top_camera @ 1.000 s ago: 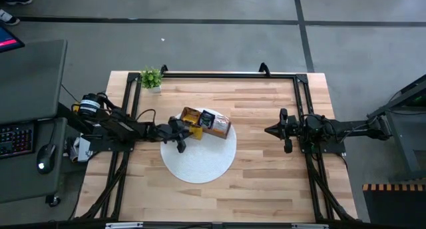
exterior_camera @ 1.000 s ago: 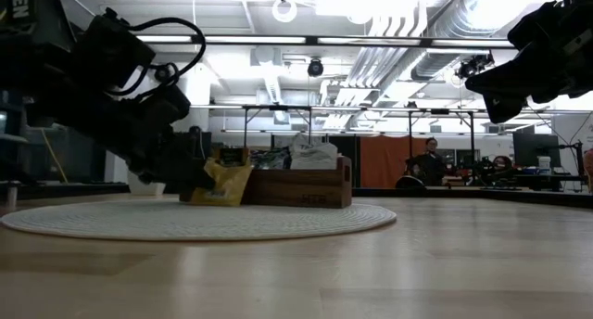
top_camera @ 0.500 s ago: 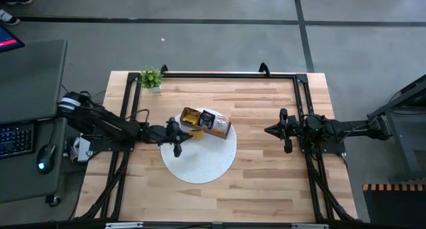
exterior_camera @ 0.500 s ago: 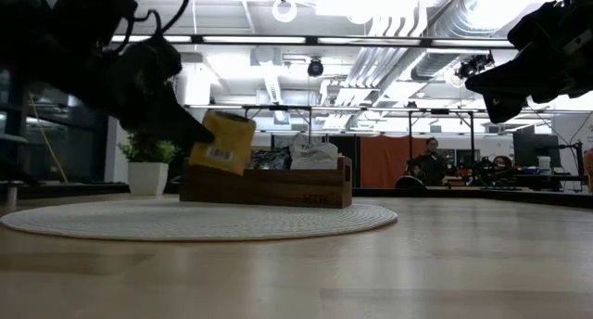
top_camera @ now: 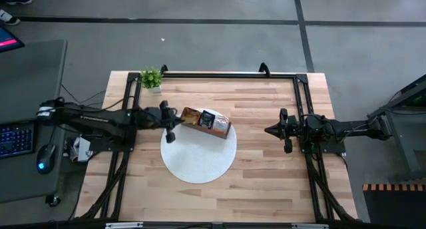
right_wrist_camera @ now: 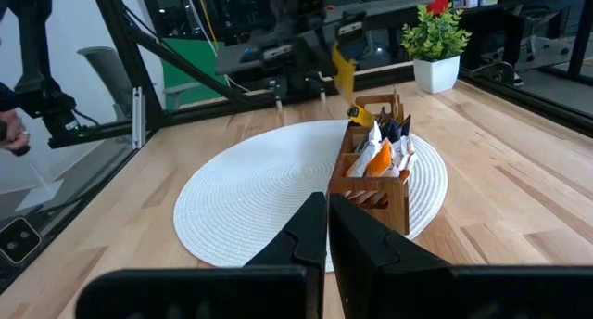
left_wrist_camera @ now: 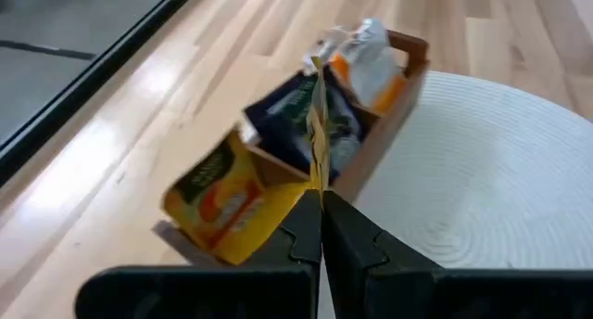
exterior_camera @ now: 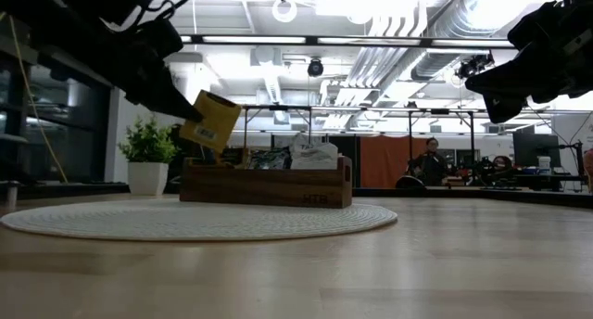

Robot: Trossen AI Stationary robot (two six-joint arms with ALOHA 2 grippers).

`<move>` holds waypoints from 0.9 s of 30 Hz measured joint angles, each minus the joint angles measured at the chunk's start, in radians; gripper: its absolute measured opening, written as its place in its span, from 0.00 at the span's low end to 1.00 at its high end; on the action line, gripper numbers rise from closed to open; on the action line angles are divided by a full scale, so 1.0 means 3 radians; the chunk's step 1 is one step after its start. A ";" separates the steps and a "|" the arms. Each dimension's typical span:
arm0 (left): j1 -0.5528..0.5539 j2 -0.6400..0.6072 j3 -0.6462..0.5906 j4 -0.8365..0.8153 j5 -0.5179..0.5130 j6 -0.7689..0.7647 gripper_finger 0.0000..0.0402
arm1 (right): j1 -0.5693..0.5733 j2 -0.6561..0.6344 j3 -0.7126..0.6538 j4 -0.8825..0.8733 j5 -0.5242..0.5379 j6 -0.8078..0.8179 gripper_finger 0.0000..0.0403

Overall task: Pick & Place Tea
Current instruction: Put the orange tea bag into the left section of the wooden organizer

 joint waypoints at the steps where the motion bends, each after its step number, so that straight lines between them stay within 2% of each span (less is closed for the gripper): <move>1: 0.0076 0.0000 0.0005 0.0002 0.0054 0.0026 0.00 | 0.0000 0.0000 0.0001 -0.0001 -0.0001 0.0000 0.03; 11: 0.0586 0.0144 0.0010 0.0102 0.0494 0.0425 0.00 | 0.0000 0.0000 0.0001 0.0000 0.0000 0.0000 0.03; 16: 0.0760 0.0359 0.0010 0.0203 0.0722 0.0533 0.00 | 0.0000 0.0000 0.0001 -0.0001 -0.0001 0.0000 0.03; 23: 0.0852 0.0747 0.0010 0.0694 0.0817 0.0545 0.00 | 0.0001 -0.0001 0.0001 -0.0001 -0.0001 -0.0001 0.03; 27: 0.0851 0.0935 0.0010 0.0797 0.0819 0.0544 0.00 | -0.0001 0.0000 0.0001 -0.0001 0.0000 -0.0001 0.03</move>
